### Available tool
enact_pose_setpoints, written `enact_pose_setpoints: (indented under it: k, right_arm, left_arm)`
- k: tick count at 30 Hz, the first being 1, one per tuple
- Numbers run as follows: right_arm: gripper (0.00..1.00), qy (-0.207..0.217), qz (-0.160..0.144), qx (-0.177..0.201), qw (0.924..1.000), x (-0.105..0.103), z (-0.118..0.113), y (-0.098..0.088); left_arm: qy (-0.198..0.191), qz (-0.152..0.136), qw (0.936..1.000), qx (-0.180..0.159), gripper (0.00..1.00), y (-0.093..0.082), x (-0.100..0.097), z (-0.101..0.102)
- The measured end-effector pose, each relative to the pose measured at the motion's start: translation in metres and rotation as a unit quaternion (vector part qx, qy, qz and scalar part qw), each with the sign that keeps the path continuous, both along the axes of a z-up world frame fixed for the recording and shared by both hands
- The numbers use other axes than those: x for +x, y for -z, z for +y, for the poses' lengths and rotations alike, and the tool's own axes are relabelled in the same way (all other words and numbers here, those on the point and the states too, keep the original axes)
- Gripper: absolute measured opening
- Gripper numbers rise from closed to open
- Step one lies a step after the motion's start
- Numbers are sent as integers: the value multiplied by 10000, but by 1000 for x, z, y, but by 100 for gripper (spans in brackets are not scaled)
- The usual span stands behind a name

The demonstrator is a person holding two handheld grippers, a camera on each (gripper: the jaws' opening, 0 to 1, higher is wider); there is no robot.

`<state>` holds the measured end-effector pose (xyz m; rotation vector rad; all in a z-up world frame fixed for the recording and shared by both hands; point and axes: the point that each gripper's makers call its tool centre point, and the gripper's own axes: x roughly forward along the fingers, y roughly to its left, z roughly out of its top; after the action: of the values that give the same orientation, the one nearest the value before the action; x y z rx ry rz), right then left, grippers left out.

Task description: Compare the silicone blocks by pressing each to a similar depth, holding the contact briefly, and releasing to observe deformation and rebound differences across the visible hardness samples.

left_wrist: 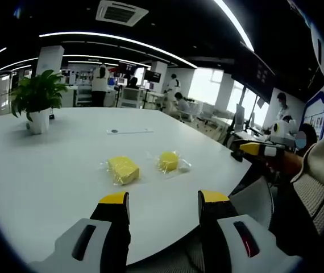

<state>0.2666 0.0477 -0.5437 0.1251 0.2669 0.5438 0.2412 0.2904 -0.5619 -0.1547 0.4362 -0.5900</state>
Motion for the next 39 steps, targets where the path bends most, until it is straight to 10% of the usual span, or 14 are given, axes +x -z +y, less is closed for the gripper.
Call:
enact_pose_setpoints:
  k: [39]
  right_arm:
    - [54,-55,19,-122,9999,0,0,2]
  left_arm:
    - [0,2,10000,11,49,-1,-1,2]
